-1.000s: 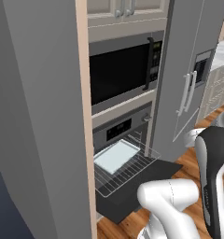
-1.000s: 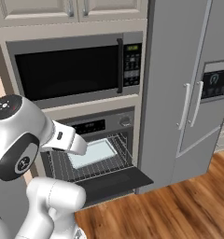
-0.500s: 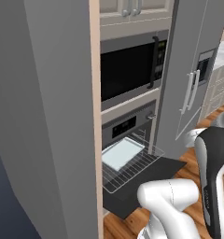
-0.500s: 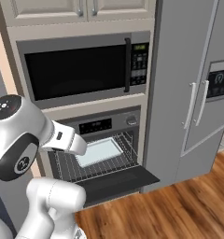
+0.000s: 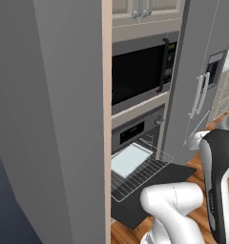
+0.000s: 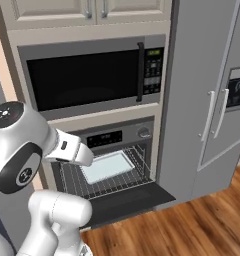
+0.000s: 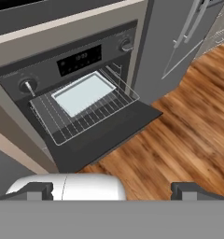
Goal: Take the baked cake out of the oven and place it on the plate for cooling. Then close the oven door.
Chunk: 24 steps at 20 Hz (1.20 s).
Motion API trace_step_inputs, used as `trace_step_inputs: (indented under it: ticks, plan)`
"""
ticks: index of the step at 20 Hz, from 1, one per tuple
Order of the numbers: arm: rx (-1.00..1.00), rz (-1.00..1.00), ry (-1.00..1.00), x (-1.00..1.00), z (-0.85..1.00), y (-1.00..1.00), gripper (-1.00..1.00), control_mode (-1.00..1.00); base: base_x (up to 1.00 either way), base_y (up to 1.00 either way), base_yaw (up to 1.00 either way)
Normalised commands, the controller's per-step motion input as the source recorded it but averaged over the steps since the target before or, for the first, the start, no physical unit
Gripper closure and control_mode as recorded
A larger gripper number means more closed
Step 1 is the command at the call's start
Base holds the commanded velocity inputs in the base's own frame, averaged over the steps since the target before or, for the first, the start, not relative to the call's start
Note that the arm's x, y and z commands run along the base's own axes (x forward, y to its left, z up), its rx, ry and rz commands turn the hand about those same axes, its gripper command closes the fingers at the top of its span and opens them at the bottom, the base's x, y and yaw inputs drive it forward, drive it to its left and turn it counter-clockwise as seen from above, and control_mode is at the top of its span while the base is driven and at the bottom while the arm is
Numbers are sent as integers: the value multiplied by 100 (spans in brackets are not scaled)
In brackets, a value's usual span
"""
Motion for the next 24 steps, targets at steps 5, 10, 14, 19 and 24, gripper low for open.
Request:
trace_step_inputs:
  ticks: [5,10,14,19,24]
  plan:
    - [0,1,0,11,-4,0,-100,-100,13,7,0]
    - [0,15,-2,35,-57,-11,-100,-100,0,0,0]
    - [0,27,-8,15,-74,-6,-100,-100,0,0,0]
    - [0,15,-18,-1,-64,-3,-100,-100,0,0,0]
    - [0,0,-24,-10,-58,0,-100,-100,0,0,0]
